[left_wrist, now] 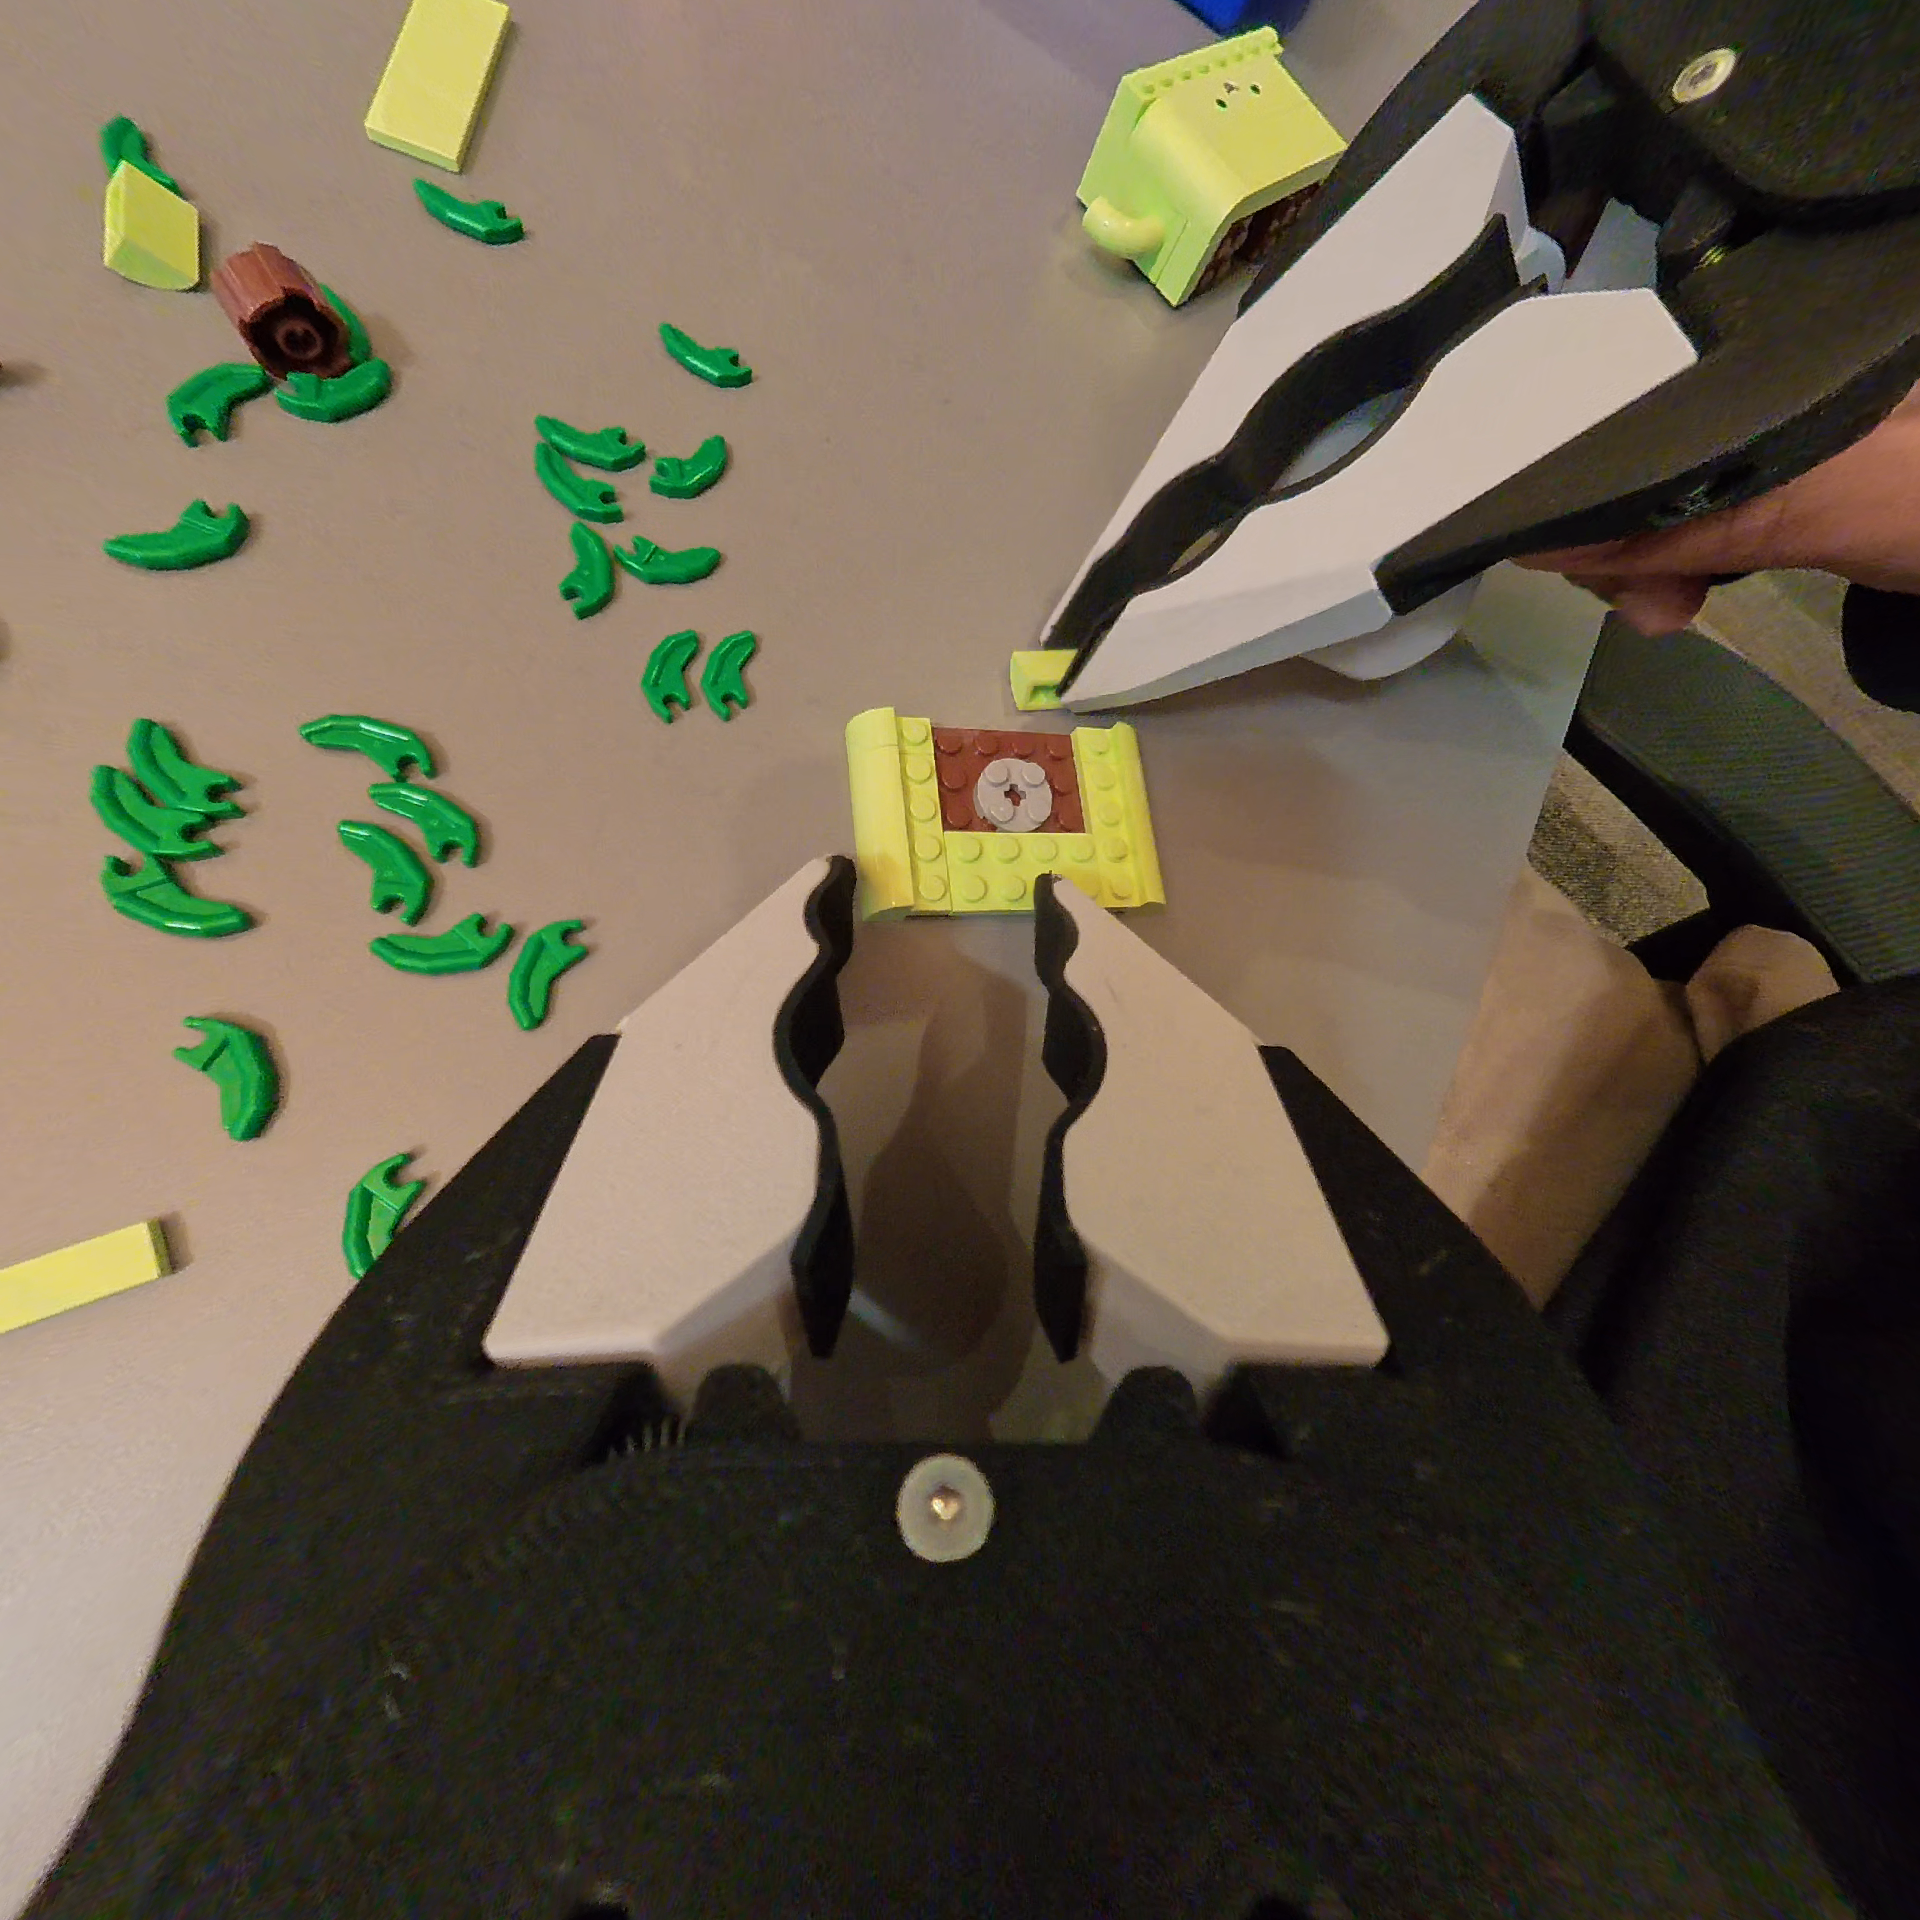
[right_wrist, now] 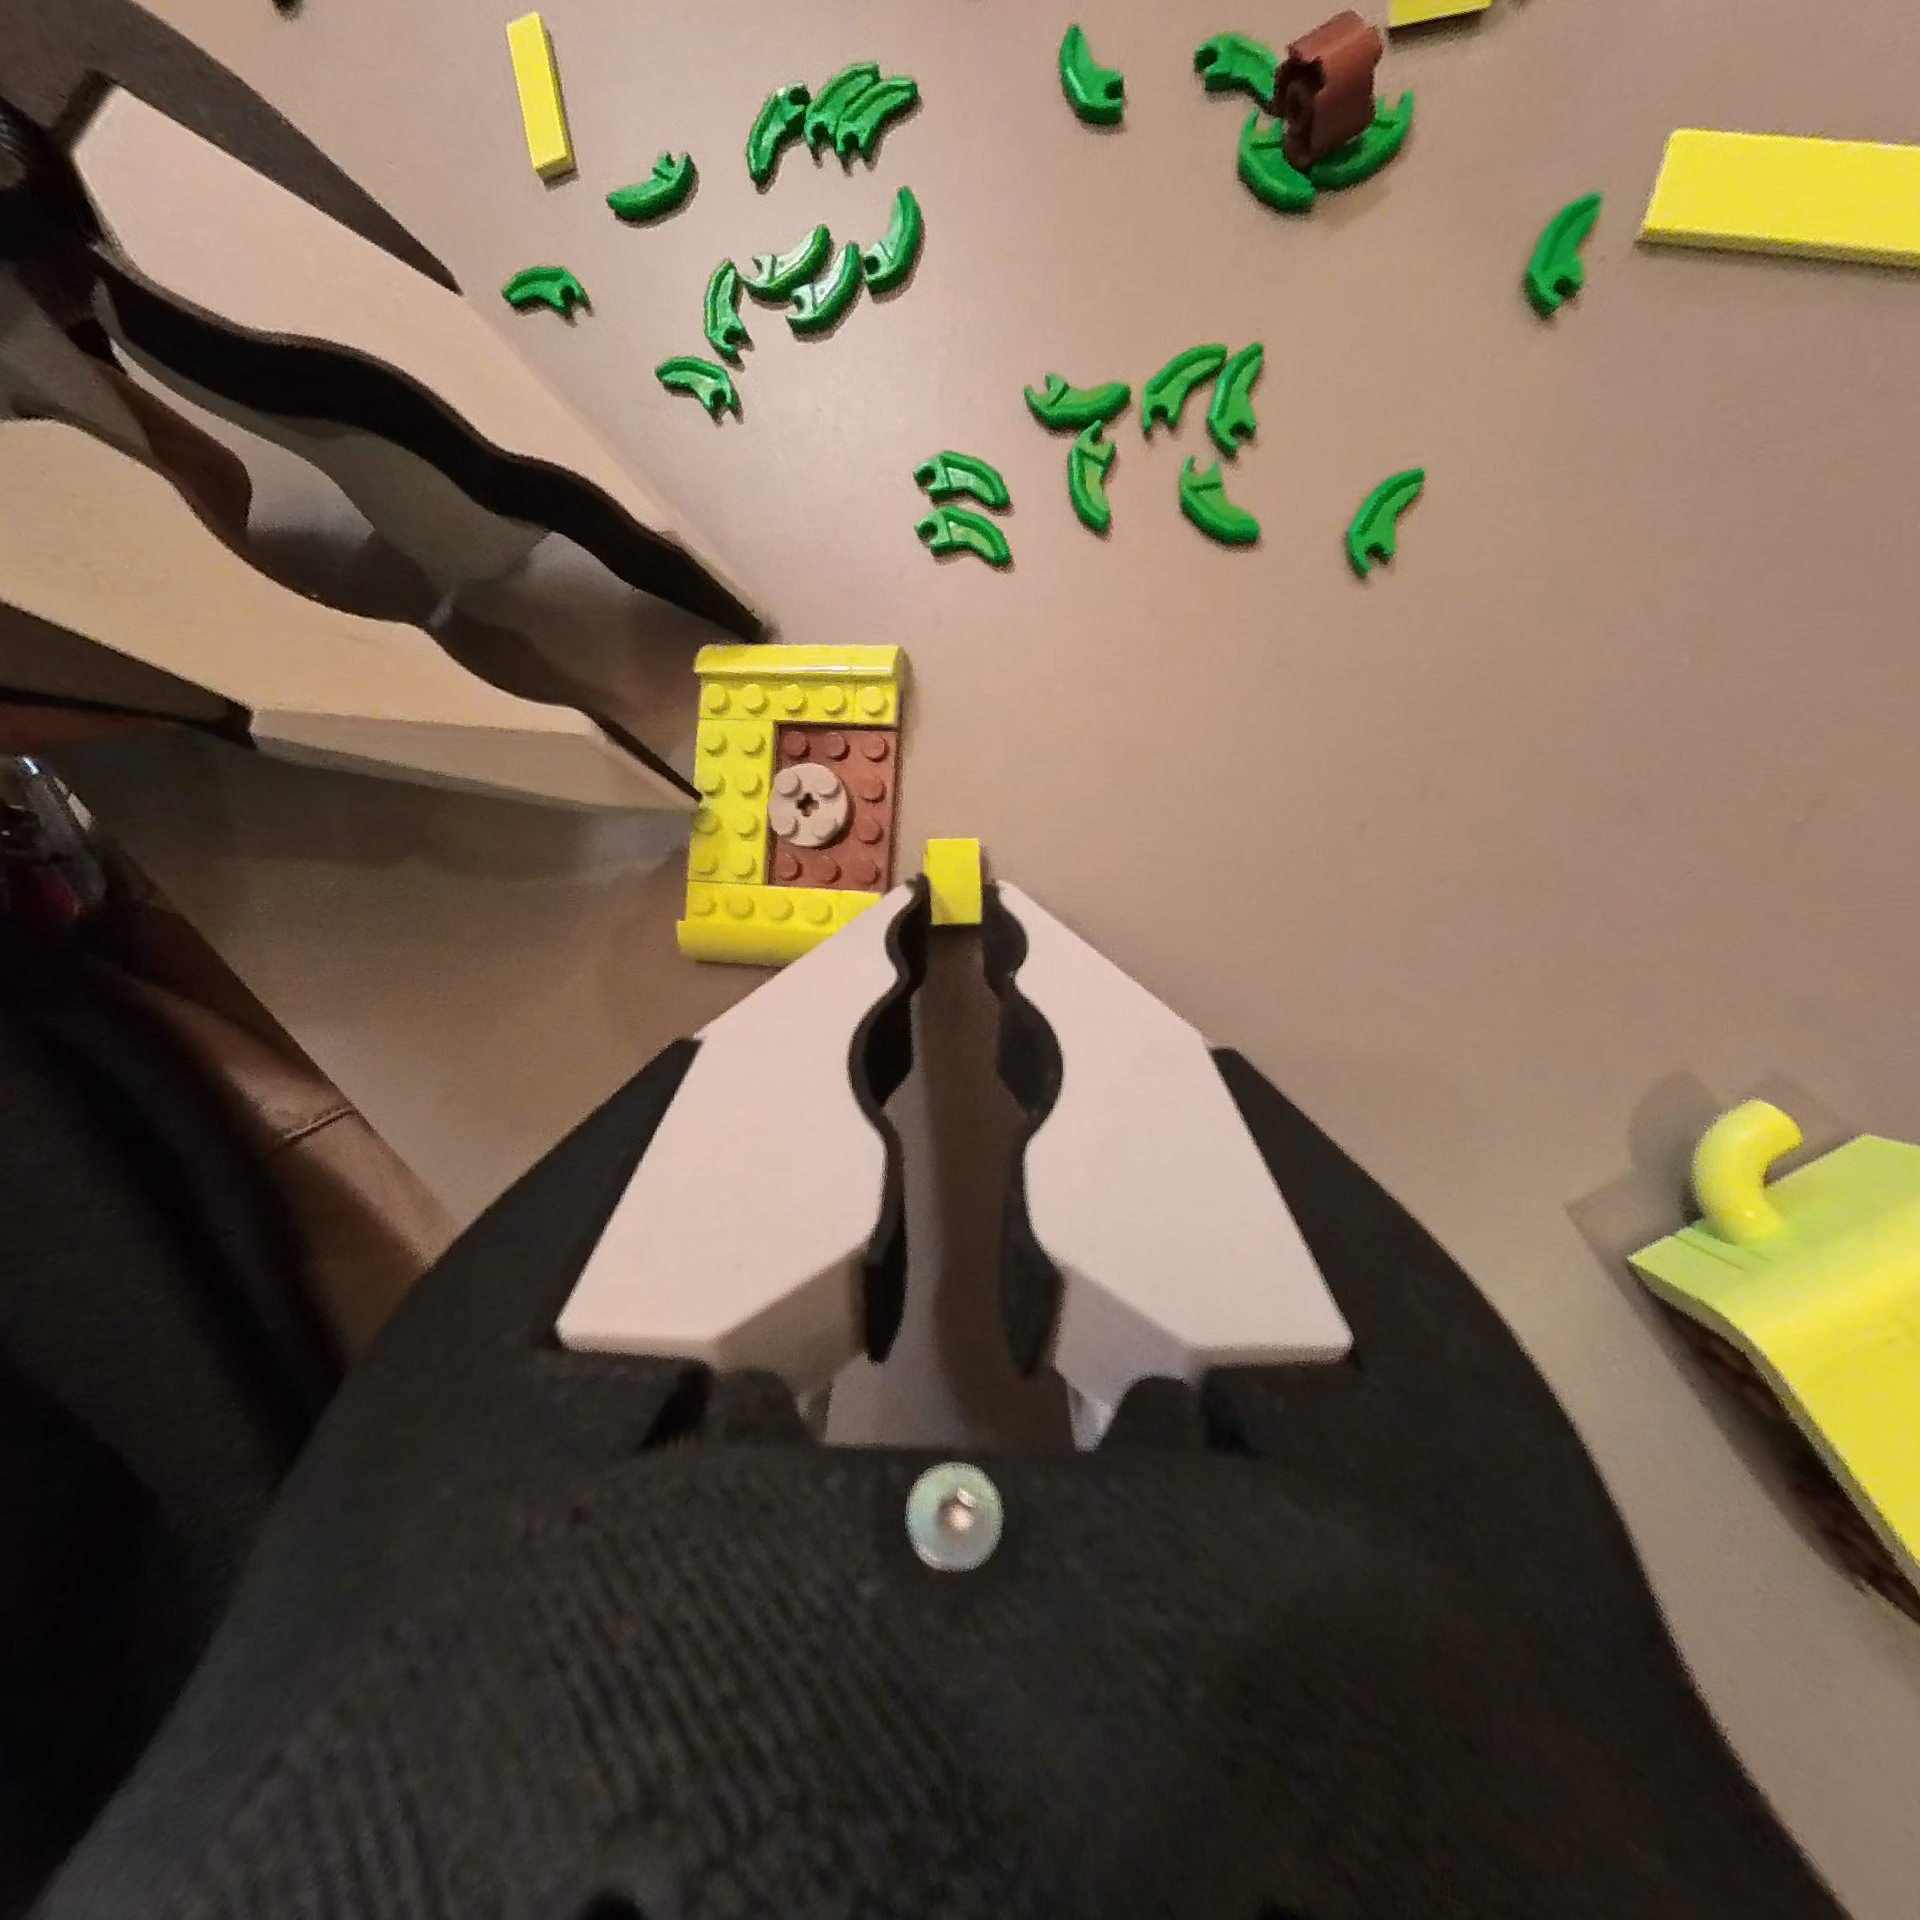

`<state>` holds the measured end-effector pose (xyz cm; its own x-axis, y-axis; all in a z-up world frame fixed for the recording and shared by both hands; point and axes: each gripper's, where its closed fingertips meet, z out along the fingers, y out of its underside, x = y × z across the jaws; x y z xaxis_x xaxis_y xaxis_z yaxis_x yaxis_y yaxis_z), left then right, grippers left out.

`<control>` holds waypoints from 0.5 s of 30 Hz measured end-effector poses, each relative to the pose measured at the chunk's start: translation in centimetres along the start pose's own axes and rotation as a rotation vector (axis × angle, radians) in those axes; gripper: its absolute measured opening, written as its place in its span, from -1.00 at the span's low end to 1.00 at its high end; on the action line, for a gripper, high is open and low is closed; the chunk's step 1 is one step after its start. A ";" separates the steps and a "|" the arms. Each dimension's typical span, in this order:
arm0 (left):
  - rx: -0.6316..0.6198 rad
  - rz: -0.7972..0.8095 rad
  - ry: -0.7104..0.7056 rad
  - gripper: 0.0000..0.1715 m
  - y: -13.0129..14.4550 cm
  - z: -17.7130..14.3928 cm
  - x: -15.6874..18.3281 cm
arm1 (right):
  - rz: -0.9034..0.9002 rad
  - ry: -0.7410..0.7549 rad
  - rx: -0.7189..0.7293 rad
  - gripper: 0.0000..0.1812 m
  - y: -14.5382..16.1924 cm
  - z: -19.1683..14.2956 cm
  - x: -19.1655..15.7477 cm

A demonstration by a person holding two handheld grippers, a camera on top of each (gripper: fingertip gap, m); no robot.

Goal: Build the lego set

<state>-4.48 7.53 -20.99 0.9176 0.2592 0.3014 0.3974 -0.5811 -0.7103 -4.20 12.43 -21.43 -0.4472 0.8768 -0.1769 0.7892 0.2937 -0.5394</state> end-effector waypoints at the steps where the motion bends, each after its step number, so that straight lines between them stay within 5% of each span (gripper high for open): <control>1: 0.000 -0.001 0.003 -0.61 0.0 0.0 0.0 | -0.006 0.006 -0.002 -0.91 0.0 0.0 0.0; 9: 0.126 -0.008 0.055 -0.60 -1.5 -1.2 0.5 | -0.028 0.003 0.167 -0.91 -2.4 -2.2 -1.3; 15: 0.383 -0.251 0.394 -0.59 -4.8 -4.4 1.9 | -0.129 -0.002 0.377 -0.91 -4.9 -4.0 -4.1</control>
<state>-4.58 7.45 -14.20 0.7597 0.0041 0.6503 0.6376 -0.2016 -0.7435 -4.57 8.92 -14.71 -0.5334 0.8412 -0.0890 0.5170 0.2409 -0.8214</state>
